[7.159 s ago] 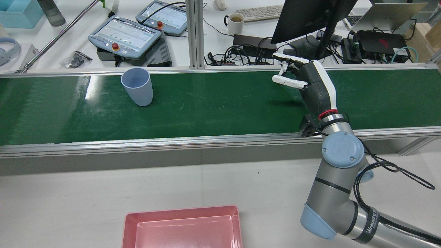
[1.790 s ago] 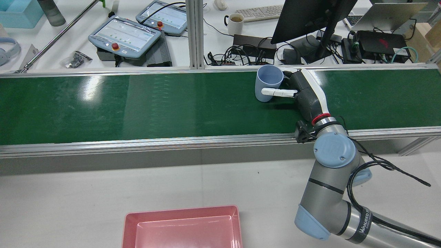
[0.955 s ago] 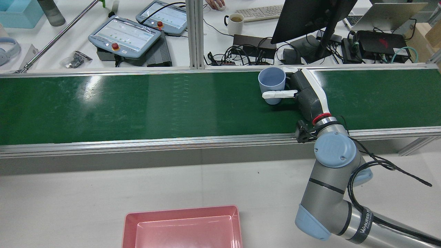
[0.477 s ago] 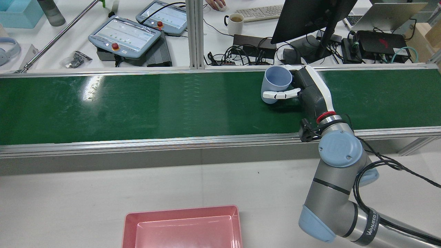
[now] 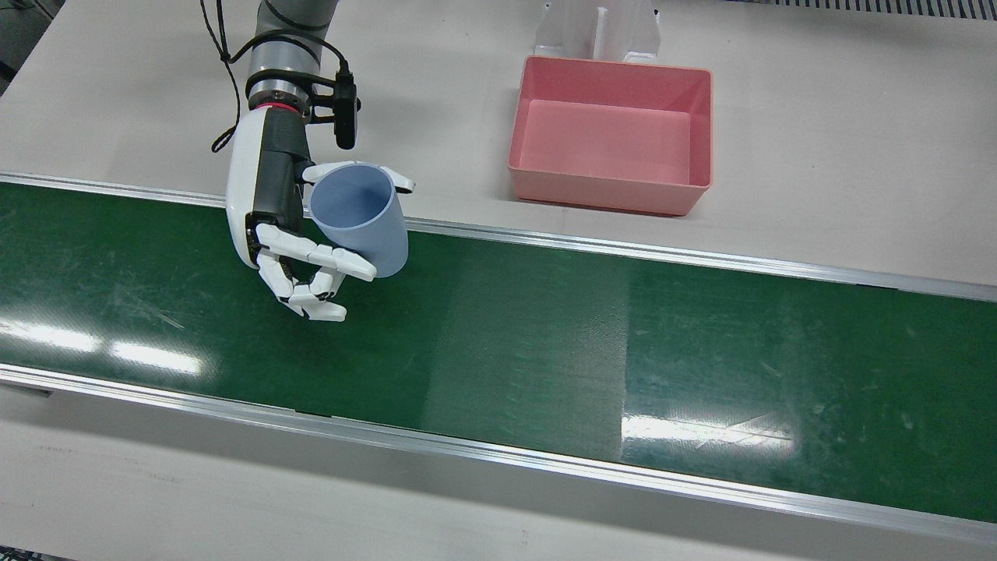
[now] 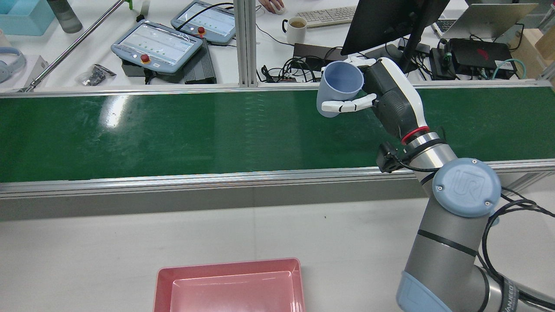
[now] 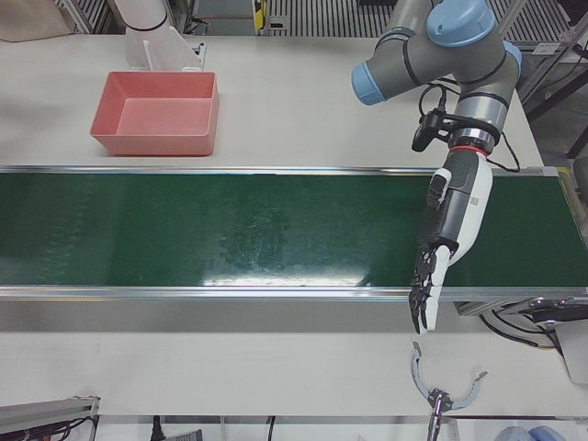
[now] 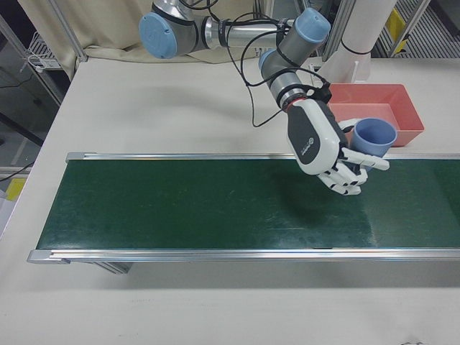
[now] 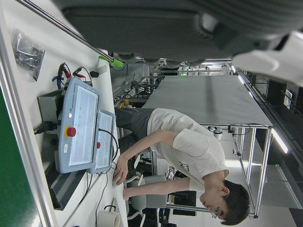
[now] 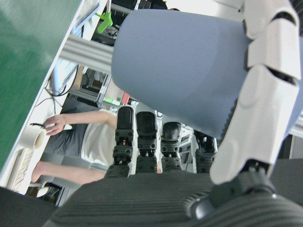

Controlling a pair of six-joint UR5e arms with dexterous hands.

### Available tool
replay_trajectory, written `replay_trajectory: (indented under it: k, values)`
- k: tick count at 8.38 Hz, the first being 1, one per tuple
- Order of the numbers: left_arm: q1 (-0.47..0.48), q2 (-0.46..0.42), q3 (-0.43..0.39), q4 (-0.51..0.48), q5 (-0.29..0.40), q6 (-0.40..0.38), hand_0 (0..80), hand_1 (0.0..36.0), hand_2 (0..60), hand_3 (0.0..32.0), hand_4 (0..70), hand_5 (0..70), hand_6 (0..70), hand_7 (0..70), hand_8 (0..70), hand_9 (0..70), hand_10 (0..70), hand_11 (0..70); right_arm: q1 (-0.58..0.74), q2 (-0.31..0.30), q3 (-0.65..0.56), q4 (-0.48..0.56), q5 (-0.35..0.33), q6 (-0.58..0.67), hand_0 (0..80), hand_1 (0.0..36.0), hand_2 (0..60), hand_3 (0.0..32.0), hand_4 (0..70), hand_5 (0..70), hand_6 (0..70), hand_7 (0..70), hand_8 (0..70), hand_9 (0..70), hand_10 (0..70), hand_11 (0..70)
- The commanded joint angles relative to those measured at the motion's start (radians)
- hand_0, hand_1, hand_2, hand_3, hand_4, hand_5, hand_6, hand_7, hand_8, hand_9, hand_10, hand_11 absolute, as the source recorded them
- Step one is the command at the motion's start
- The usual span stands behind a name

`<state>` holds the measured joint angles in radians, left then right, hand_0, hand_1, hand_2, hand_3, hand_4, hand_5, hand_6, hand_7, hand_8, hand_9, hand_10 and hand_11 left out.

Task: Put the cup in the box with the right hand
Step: 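Lift the cup with the right hand and carry it over the pink box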

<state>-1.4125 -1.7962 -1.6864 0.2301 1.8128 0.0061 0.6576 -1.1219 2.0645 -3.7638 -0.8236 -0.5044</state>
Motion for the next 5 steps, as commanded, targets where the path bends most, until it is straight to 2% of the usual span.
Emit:
replay_trajectory:
  k: [1,2,4,5]
  values:
    - [0.0,0.0,0.0,0.0,0.0,0.0,0.0,0.0,0.0,0.0,0.0,0.0,0.0,0.0,0.0,0.0,0.0,0.0,-0.003,0.025,0.152,0.004,-0.257,-0.15,52.6,20.7,22.0,0.0,37.3,9.3,33.5,70.0,39.4,63.5,24.1,36.0]
    - [0.0,0.0,0.001,0.0,0.0,0.0,0.0,0.0,0.0,0.0,0.0,0.0,0.0,0.0,0.0,0.0,0.0,0.0,-0.019,0.037,0.154,0.007,-0.313,-0.169,51.7,19.7,22.2,0.0,38.6,9.1,35.0,70.0,40.2,64.2,25.2,37.4]
    - [0.001,0.0,0.001,0.0,0.0,0.0,0.0,0.0,0.0,0.0,0.0,0.0,0.0,0.0,0.0,0.0,0.0,0.0,-0.059,0.112,0.154,0.007,-0.448,-0.274,49.3,16.7,21.8,0.0,39.2,8.9,36.0,70.0,42.9,67.8,28.9,42.2]
    - [0.001,0.0,0.001,0.0,0.0,0.0,0.0,0.0,0.0,0.0,0.0,0.0,0.0,0.0,0.0,0.0,0.0,0.0,-0.119,0.117,0.157,0.007,-0.451,-0.302,47.9,14.6,22.1,0.0,38.9,9.0,36.7,70.0,45.9,70.0,32.9,47.0]
